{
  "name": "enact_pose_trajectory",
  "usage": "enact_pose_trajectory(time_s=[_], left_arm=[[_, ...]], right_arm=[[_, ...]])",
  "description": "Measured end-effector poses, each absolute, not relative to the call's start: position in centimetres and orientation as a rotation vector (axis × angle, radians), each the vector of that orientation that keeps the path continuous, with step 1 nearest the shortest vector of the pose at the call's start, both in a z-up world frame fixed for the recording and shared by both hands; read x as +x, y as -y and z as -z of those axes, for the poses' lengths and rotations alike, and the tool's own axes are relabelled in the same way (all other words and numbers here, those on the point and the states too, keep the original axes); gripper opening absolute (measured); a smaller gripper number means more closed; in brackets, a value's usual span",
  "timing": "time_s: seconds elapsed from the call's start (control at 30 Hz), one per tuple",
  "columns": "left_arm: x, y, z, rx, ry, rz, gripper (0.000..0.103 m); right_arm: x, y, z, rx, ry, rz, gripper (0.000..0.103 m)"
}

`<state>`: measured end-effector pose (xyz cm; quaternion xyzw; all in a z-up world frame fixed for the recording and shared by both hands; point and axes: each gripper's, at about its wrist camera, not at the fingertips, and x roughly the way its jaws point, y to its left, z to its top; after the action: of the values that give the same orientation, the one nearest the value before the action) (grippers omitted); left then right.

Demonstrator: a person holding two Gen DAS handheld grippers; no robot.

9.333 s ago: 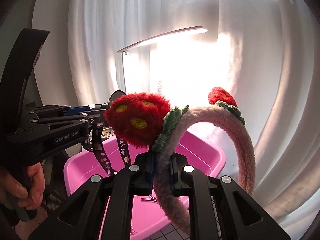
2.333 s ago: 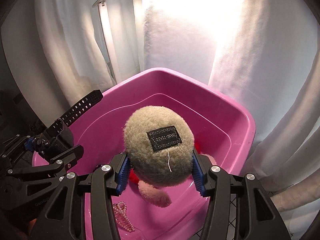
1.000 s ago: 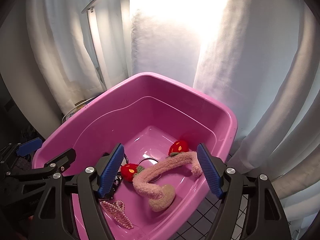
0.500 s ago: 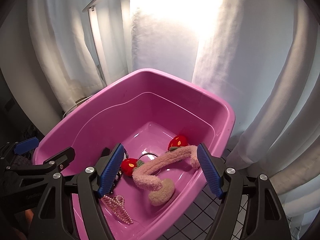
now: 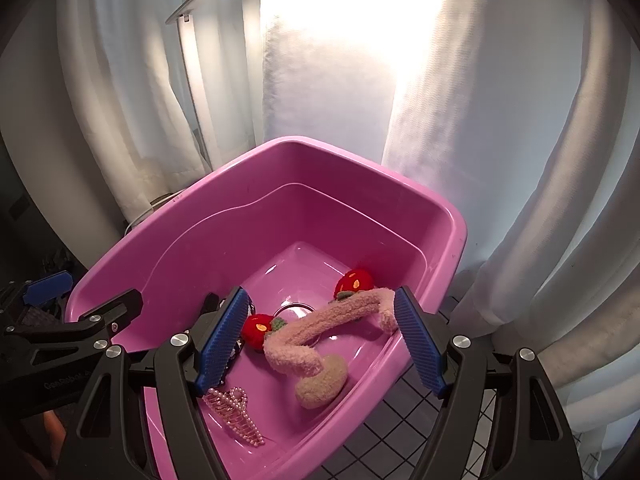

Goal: Organize jewelry

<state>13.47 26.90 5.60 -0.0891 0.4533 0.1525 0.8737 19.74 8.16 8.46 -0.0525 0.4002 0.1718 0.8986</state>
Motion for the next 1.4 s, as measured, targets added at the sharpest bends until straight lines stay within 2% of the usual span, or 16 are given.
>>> enact_pose_trajectory(time_s=[1.4], left_arm=[[13.02, -27.44, -5.86, -0.188, -0.947, -0.341, 0.097]], right_arm=[[19.74, -8.53, -8.49, -0.130, -0.826, -0.374, 0.072]])
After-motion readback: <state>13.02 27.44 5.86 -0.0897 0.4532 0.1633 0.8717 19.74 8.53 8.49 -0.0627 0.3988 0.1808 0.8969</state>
